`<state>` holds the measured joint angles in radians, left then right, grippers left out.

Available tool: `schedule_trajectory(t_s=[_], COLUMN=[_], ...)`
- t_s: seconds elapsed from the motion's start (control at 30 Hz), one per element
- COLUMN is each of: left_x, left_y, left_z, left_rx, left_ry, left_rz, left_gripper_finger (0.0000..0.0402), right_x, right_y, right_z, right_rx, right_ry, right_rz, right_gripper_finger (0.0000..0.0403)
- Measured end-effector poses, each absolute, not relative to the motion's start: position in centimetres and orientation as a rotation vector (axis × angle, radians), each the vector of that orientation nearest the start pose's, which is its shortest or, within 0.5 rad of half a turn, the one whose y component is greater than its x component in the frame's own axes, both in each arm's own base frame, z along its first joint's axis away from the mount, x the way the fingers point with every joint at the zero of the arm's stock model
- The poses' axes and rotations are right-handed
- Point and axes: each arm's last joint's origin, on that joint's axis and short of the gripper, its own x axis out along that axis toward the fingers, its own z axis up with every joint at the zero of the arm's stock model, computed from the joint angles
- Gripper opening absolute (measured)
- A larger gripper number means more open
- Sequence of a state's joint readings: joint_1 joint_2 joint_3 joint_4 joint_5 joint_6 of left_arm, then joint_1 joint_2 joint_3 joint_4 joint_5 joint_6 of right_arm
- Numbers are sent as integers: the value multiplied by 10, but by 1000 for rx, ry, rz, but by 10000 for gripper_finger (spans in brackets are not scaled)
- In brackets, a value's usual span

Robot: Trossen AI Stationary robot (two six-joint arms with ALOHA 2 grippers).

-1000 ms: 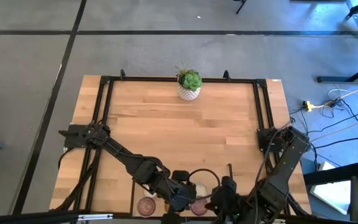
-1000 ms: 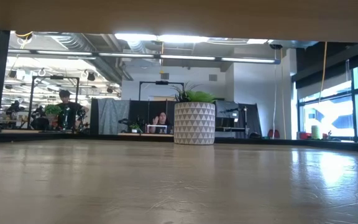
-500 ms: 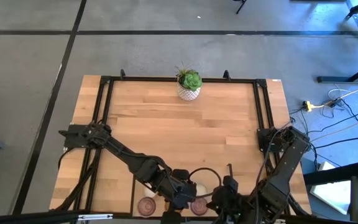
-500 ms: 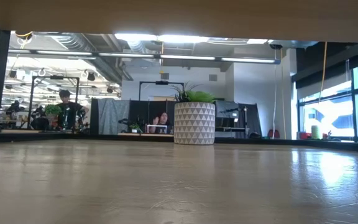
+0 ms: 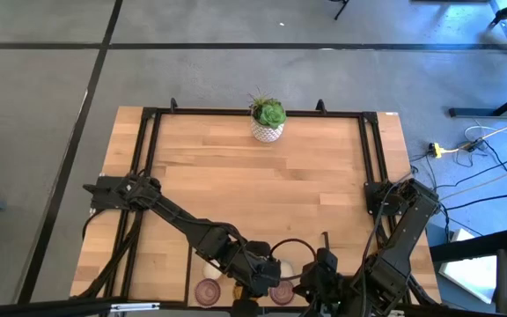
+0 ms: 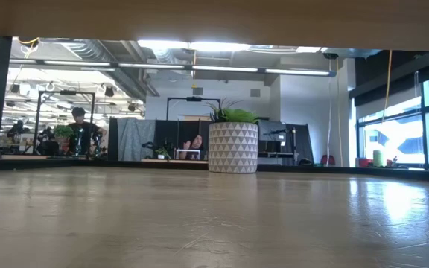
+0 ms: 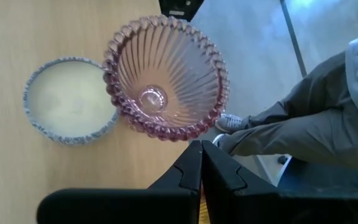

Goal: Pick & Place candle stick holders
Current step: Adjust the pink candle holder on the shelf

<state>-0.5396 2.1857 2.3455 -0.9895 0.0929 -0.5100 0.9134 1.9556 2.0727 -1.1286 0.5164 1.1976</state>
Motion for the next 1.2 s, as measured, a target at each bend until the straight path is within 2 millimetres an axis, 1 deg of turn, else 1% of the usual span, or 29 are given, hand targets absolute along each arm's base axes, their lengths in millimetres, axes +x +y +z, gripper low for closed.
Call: schedule_trajectory(t_s=[0.27,0.7,1.03,1.2], left_x=[402,408,409,409], left_y=[-243,-235,-235,-233], left_z=[346,348,348,348], left_rx=[-262,-252,-253,-241], left_ry=[945,918,912,912], left_rz=[-380,-391,-412,-381], left_gripper_finger=[2,2,2,2], right_x=[259,259,258,258], right_y=[312,311,311,311], right_z=[358,359,359,359], right_rx=[465,479,478,478], right_ry=[823,821,822,822], right_rz=[-138,-142,-142,-142], right_gripper_finger=[0,0,0,0])
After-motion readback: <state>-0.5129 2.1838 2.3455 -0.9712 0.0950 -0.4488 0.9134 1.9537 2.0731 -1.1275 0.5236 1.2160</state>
